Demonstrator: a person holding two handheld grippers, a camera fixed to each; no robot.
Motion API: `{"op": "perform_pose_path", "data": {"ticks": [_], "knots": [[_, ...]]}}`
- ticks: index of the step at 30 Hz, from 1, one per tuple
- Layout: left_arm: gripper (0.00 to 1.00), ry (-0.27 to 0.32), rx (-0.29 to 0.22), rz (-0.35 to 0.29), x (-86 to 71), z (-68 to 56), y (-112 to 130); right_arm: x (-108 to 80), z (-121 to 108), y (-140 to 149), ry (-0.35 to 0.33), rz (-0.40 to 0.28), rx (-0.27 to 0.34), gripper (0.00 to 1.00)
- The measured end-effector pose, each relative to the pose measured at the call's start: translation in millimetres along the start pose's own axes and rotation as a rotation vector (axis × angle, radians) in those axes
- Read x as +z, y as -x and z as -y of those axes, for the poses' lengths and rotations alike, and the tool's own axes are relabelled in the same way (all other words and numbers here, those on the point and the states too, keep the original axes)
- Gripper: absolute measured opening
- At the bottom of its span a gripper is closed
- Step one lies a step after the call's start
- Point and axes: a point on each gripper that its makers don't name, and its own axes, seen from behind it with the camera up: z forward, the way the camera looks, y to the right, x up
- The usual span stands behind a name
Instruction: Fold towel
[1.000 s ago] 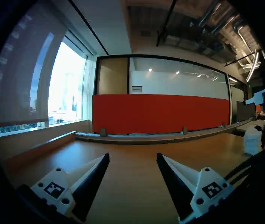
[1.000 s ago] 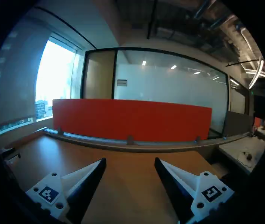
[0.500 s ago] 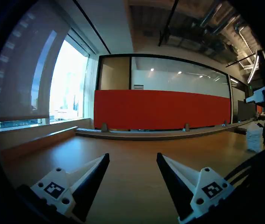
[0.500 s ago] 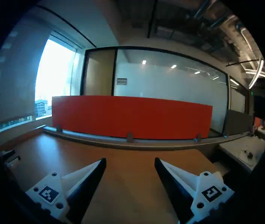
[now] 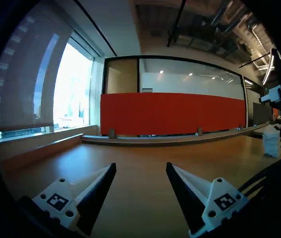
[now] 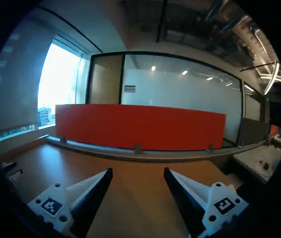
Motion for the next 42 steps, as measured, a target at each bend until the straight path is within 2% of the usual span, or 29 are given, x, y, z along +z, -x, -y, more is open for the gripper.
{"op": "perform_pose_path", "data": {"ticks": [14,23,30,35,42], "knots": [[0.94,0.006,0.002,0.000,0.1,-3.9,0,-0.7,-12,3,0.006,-0.003,0.010,1.00],[0.93,0.006,0.002,0.000,-0.5,-4.1,1,1.8,-30,5,0.044,-0.038,-0.027,1.00],[0.94,0.006,0.002,0.000,0.0,-4.4,1,3.6,-38,30,0.048,-0.048,-0.037,1.00],[0.93,0.006,0.002,0.000,0.5,-4.5,1,1.9,-51,55,0.075,-0.057,-0.009,1.00],[0.93,0.006,0.002,0.000,0.6,-4.5,1,-4.5,-59,87,0.078,-0.067,0.039,1.00]]}}
